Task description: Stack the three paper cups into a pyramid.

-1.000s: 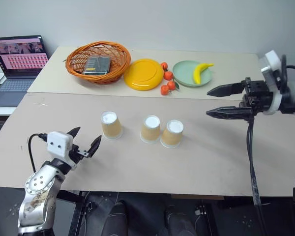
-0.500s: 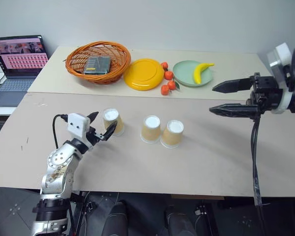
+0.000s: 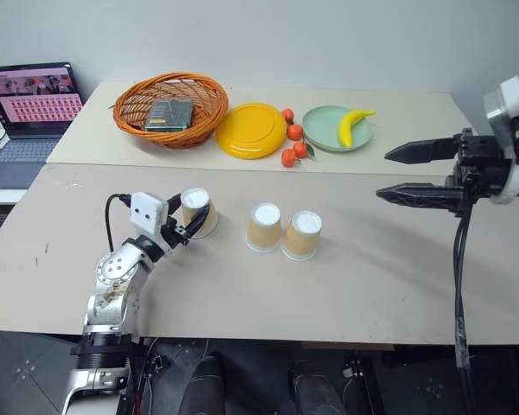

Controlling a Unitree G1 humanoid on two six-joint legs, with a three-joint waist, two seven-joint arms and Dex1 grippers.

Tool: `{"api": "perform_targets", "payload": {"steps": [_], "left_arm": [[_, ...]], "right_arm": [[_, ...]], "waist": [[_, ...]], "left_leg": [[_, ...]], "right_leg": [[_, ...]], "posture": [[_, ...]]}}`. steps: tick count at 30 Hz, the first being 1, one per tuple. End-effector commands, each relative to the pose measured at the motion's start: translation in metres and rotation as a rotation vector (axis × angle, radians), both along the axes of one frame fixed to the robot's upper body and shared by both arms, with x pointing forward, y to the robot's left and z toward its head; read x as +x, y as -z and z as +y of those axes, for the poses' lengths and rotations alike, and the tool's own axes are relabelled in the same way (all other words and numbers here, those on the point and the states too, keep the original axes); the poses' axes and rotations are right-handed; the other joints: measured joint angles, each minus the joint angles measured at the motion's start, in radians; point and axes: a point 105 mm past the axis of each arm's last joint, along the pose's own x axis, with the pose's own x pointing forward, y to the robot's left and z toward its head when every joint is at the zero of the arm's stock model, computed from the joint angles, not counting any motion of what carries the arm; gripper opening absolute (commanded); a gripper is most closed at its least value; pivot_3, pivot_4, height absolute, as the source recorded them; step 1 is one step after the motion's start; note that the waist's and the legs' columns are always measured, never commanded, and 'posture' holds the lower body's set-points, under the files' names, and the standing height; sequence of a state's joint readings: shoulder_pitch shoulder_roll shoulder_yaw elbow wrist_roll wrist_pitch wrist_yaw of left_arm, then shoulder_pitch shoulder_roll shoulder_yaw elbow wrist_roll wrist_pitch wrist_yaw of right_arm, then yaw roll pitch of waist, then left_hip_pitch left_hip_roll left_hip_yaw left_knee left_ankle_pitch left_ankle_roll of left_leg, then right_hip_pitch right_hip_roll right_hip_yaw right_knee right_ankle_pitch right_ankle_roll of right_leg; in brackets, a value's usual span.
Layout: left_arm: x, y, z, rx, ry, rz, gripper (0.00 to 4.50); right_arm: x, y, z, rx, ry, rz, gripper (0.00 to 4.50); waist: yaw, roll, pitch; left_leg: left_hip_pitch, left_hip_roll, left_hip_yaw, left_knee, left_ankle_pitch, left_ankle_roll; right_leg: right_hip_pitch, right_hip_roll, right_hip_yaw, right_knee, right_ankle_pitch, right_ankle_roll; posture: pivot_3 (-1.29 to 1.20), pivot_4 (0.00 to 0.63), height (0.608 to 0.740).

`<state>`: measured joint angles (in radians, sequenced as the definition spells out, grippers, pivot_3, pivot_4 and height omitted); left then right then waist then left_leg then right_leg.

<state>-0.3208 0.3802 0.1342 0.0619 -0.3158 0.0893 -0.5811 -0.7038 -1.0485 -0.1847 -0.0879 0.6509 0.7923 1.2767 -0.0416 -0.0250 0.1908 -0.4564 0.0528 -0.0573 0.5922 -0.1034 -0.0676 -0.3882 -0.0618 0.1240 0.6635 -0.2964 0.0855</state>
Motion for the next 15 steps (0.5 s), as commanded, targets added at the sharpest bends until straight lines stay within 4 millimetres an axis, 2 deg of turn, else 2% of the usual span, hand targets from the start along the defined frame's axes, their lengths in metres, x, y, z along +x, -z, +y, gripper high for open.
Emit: {"api": "perform_targets", "payload": {"steps": [1,4,7,9,12,15], "left_arm": [[0.004,-0.036,-0.003,0.006,0.008,-0.115,2.63],[0.009,-0.080,-0.015,0.020,0.070,-0.193,2.63],[0.003,-0.104,-0.042,0.055,0.241,-0.213,2.63],[-0.002,-0.118,-0.065,0.095,0.381,-0.200,2.63],[-0.006,-0.133,-0.086,0.115,0.510,-0.184,2.63],[-0.012,-0.135,-0.105,0.137,0.666,-0.147,2.63]], "right_arm": [[-0.008,-0.015,-0.003,0.007,-0.002,-0.071,4.50],[-0.008,-0.012,-0.003,0.013,0.003,-0.073,4.50],[-0.011,-0.009,-0.001,0.023,-0.001,-0.071,4.50],[-0.017,-0.006,0.000,0.031,-0.010,-0.061,4.50],[-0.027,0.002,0.002,0.034,-0.017,-0.040,4.50],[-0.033,0.007,0.004,0.049,0.002,-0.035,4.50]], "waist": [[0.000,0.000,0.000],[0.006,0.000,0.000],[0.009,0.000,0.000],[0.007,0.000,0.000],[0.012,0.000,0.000],[0.011,0.000,0.000]], "left_leg": [[0.000,0.000,0.000,0.000,0.000,0.000],[-0.001,0.000,-0.001,0.001,0.000,0.000],[-0.001,0.000,-0.001,0.001,0.000,0.000],[-0.001,-0.001,-0.001,0.001,0.000,0.000],[-0.002,-0.001,-0.003,0.000,0.000,0.000],[-0.002,-0.001,-0.003,0.001,0.000,0.000]], "right_leg": [[0.000,0.000,0.000,0.000,0.000,0.000],[0.000,0.000,-0.001,0.000,0.000,0.000],[0.000,0.000,-0.001,0.000,0.000,0.001],[0.001,0.000,-0.001,-0.001,0.000,0.001],[0.000,0.000,-0.003,0.000,0.000,0.001],[0.001,0.000,-0.003,0.000,0.000,0.001]], "posture": [[0.00,0.150,0.732],[0.00,0.150,0.732],[0.00,0.150,0.732],[0.00,0.150,0.732],[0.00,0.150,0.732],[0.00,0.150,0.732]]}}
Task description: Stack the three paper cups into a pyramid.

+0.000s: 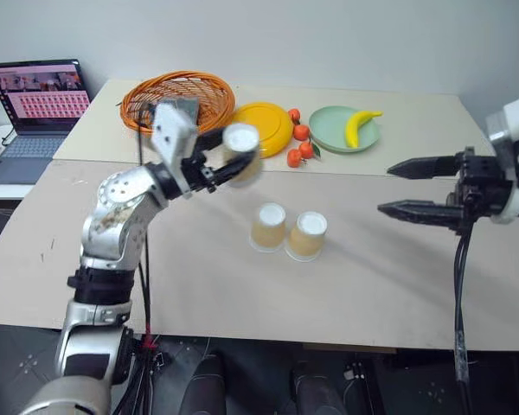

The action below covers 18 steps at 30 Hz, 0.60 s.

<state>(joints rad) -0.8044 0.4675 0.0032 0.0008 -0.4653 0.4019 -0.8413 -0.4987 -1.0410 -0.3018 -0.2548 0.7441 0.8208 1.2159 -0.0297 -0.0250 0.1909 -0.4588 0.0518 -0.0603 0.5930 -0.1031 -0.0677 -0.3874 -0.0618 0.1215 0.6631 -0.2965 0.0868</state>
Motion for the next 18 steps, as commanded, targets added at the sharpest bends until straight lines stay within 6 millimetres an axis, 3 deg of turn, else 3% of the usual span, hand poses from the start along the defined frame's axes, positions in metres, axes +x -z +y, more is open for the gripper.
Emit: {"api": "perform_targets", "payload": {"steps": [1,10,18], "left_arm": [[-0.012,-0.007,-0.020,0.050,0.183,0.021,2.63],[-0.019,0.007,-0.054,0.143,0.435,0.105,2.63],[-0.014,0.022,-0.055,0.172,0.441,0.122,2.63]], "right_arm": [[-0.012,-0.013,0.002,0.030,0.019,-0.069,4.50],[-0.028,-0.009,0.003,0.078,0.108,-0.081,4.50],[-0.035,-0.007,-0.001,0.093,0.162,-0.091,4.50]], "waist": [[-0.004,0.000,0.000],[-0.012,0.000,0.000],[-0.015,0.000,0.000]], "left_leg": [[0.000,0.000,0.000,0.000,0.000,0.000],[0.001,0.000,0.000,0.000,0.000,0.000],[0.001,0.000,0.000,0.000,0.000,0.000]], "right_leg": [[0.000,0.000,0.000,0.000,0.000,0.000],[0.000,0.000,0.001,0.001,0.000,0.000],[0.000,0.000,0.001,0.001,0.000,0.000]], "posture": [[0.00,0.150,0.732],[0.00,0.150,0.732],[0.00,0.150,0.732]]}}
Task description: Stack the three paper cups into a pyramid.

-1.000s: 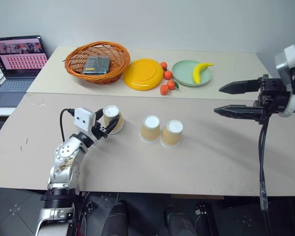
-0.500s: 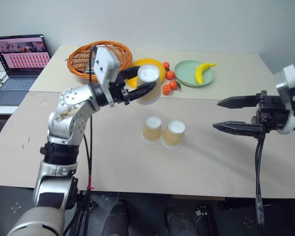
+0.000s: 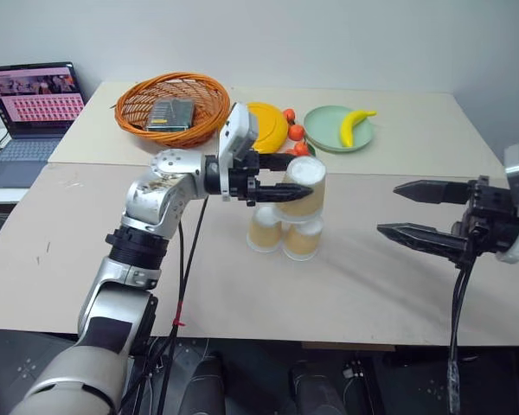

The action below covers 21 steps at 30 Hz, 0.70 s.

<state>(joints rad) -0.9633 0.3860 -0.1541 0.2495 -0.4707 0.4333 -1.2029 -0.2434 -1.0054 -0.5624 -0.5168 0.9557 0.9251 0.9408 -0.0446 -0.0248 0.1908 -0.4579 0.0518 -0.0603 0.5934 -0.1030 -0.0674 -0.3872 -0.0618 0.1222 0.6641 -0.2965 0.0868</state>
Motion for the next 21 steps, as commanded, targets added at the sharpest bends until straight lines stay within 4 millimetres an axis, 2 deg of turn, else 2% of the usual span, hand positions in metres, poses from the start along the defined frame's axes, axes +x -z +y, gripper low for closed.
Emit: {"api": "perform_targets", "payload": {"steps": [1,16,18,21], "left_arm": [[-0.001,-0.004,0.001,0.005,0.008,-0.053,2.63],[0.004,0.020,0.012,0.036,-0.057,-0.044,2.63],[0.005,0.020,0.014,0.026,-0.065,-0.037,3.62],[0.006,0.019,0.015,0.010,-0.080,-0.030,4.46]], "right_arm": [[-0.005,-0.010,-0.001,0.005,0.014,-0.057,4.50],[0.002,-0.015,0.003,-0.002,0.028,-0.071,4.50],[0.003,-0.015,-0.001,-0.003,0.032,-0.070,4.50],[0.003,-0.015,-0.005,-0.006,0.031,-0.068,4.50]], "waist": [[0.001,0.000,0.000],[0.002,0.000,0.000],[0.003,0.000,0.000],[0.003,0.000,0.000]], "left_leg": [[0.000,0.000,0.000,0.000,0.000,0.000],[0.000,0.000,0.000,0.000,0.000,0.000],[0.000,0.000,0.000,0.000,0.000,0.000],[0.000,0.000,0.000,0.001,0.000,0.000]], "right_leg": [[0.000,0.000,0.000,0.000,0.000,0.000],[0.000,0.000,0.000,0.000,0.000,0.000],[0.000,0.000,0.000,0.000,0.000,0.000],[0.000,0.000,0.000,0.000,0.000,0.000]], "posture": [[0.00,0.150,0.732],[0.00,0.150,0.732],[0.00,0.150,0.732],[0.00,0.150,0.732]]}}
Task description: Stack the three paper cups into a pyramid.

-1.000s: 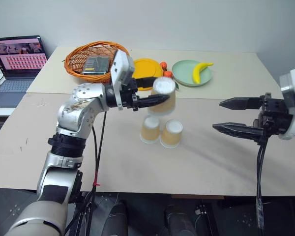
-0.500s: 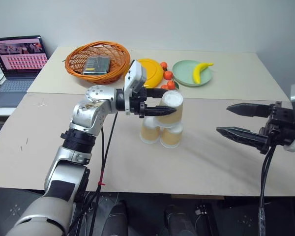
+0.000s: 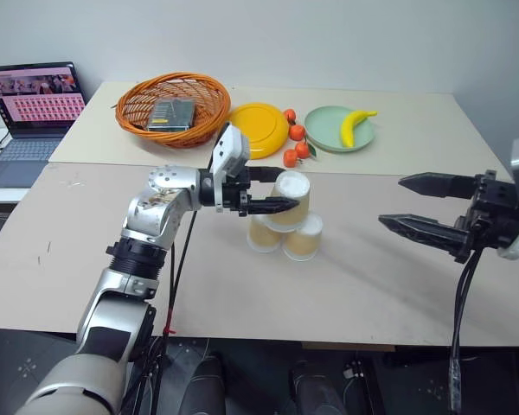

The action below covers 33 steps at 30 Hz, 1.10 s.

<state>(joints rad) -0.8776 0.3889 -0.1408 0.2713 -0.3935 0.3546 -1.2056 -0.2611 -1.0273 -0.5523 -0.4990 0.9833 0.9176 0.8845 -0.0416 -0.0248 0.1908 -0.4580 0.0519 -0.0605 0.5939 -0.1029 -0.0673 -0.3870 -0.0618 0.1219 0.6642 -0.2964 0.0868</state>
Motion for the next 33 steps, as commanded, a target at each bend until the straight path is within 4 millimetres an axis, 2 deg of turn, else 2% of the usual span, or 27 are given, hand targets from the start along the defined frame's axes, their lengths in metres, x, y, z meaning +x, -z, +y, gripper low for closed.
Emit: {"api": "perform_targets", "payload": {"steps": [1,5,9,16,19,23,25,27,33], "left_arm": [[-0.002,-0.010,0.000,-0.027,-0.010,-0.032,4.46],[-0.001,-0.015,-0.002,-0.045,-0.020,-0.043,4.46],[-0.005,-0.032,-0.006,-0.091,-0.011,-0.063,4.46],[-0.009,-0.093,-0.011,-0.257,-0.030,-0.135,4.46],[-0.007,-0.112,-0.007,-0.291,-0.071,-0.163,4.46],[-0.002,-0.129,0.017,-0.296,-0.185,-0.177,4.46],[-0.003,-0.108,0.056,-0.183,-0.310,-0.190,4.46],[-0.008,-0.089,0.076,-0.088,-0.372,-0.181,4.46],[-0.026,-0.032,0.115,0.071,-0.482,-0.052,4.46]], "right_arm": [[-0.002,-0.009,-0.004,-0.015,-0.005,-0.053,4.50],[-0.001,-0.009,-0.007,-0.018,-0.006,-0.054,4.50],[-0.001,-0.009,-0.008,-0.019,-0.008,-0.055,4.50],[0.001,-0.008,-0.009,-0.019,-0.014,-0.058,4.50],[0.002,-0.008,-0.008,-0.019,-0.018,-0.059,4.50],[0.004,-0.004,-0.008,-0.036,-0.020,-0.048,4.50],[0.005,0.010,-0.017,-0.103,-0.006,-0.005,4.50],[0.006,0.019,-0.021,-0.145,-0.004,0.026,4.50],[0.021,0.038,-0.032,-0.191,0.000,0.048,4.50]], "waist": [[0.000,0.000,0.000],[0.000,0.000,0.000],[0.000,0.000,0.000],[0.000,0.000,0.000],[-0.001,0.000,0.000],[-0.008,0.000,0.000],[-0.014,0.000,0.000],[-0.024,0.001,0.000],[-0.009,0.000,0.000]], "left_leg": [[0.000,0.000,0.000,0.000,0.000,0.000],[0.000,0.000,0.000,0.000,0.000,0.000],[0.000,0.000,0.000,0.000,0.000,0.000],[0.000,0.000,0.000,0.000,0.000,0.000],[0.000,0.000,0.000,0.000,0.000,0.000],[0.000,0.000,0.000,0.000,0.000,0.000],[0.000,0.000,0.000,0.000,0.000,0.000],[0.002,0.000,0.001,-0.002,0.000,0.000],[0.001,0.000,0.001,0.001,0.000,0.001]], "right_leg": [[0.000,0.000,0.000,0.000,0.000,0.000],[0.000,0.000,0.000,0.000,0.000,0.000],[0.000,0.000,0.000,0.000,0.000,0.000],[0.000,0.000,0.000,0.000,0.000,0.000],[0.000,0.000,0.000,0.000,0.000,0.001],[0.000,0.000,0.000,0.000,0.000,0.001],[0.000,0.000,0.001,0.000,0.000,0.001],[0.000,0.000,0.002,0.000,-0.001,0.001],[0.000,0.000,0.001,0.000,0.000,0.001]], "posture": [[0.00,0.150,0.732],[0.00,0.150,0.732],[0.00,0.150,0.732],[0.00,0.150,0.732],[0.00,0.150,0.732],[0.00,0.150,0.732],[0.00,0.150,0.732],[0.00,0.150,0.732],[0.00,0.150,0.732]]}}
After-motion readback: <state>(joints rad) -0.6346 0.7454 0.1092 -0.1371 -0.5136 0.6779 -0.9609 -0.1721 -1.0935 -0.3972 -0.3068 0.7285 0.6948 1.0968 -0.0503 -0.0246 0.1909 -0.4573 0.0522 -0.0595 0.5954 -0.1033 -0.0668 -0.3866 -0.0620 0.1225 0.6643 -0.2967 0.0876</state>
